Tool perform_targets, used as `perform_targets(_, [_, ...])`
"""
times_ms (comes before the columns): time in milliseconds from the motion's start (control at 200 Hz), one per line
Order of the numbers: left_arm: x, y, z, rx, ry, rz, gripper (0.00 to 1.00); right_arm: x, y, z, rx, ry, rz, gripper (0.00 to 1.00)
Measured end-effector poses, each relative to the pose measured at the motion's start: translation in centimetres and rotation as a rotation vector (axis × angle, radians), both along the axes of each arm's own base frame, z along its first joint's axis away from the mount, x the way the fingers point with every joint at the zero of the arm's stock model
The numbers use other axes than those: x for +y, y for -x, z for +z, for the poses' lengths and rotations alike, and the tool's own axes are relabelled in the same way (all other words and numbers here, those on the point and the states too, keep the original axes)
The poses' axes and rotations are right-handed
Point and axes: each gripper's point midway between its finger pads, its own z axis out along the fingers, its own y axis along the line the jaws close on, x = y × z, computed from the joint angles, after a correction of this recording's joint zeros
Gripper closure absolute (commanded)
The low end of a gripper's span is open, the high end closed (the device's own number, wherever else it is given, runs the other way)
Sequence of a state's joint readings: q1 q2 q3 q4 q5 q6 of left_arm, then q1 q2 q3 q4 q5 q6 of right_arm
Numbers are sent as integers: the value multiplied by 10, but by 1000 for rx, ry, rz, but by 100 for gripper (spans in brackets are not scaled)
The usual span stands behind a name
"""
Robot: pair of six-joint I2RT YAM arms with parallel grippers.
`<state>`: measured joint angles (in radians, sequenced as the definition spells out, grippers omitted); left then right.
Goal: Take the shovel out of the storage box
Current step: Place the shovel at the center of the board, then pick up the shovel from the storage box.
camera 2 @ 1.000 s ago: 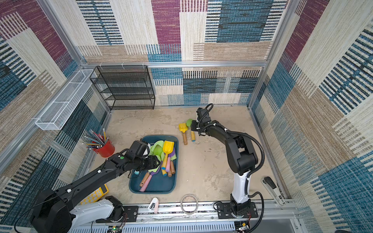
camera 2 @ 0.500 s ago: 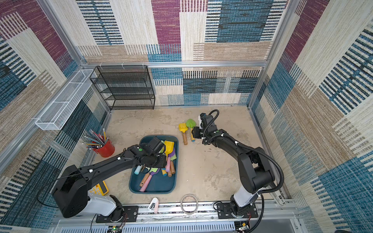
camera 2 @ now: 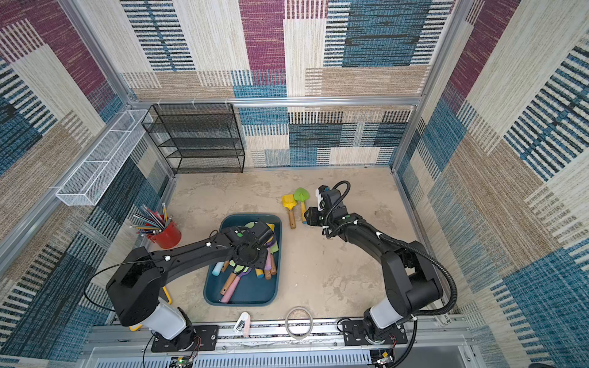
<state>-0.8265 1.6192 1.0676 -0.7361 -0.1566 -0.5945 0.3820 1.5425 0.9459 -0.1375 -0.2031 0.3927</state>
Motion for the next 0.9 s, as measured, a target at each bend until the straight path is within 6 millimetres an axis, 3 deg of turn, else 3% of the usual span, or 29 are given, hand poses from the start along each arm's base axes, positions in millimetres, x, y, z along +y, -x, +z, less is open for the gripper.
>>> perform_targets(381, [-2,-6,-8,8,-74,-30,59,2,2,-4,-4,-14,8,54])
perform_targets(661, [-1,-6,-8,8,-85,-37,77,2,3,-3,-10,-19,10,55])
perform_targets(901, [0,-5,7,-15,-63,-36,84,4,4,6,-29,-36,15,56])
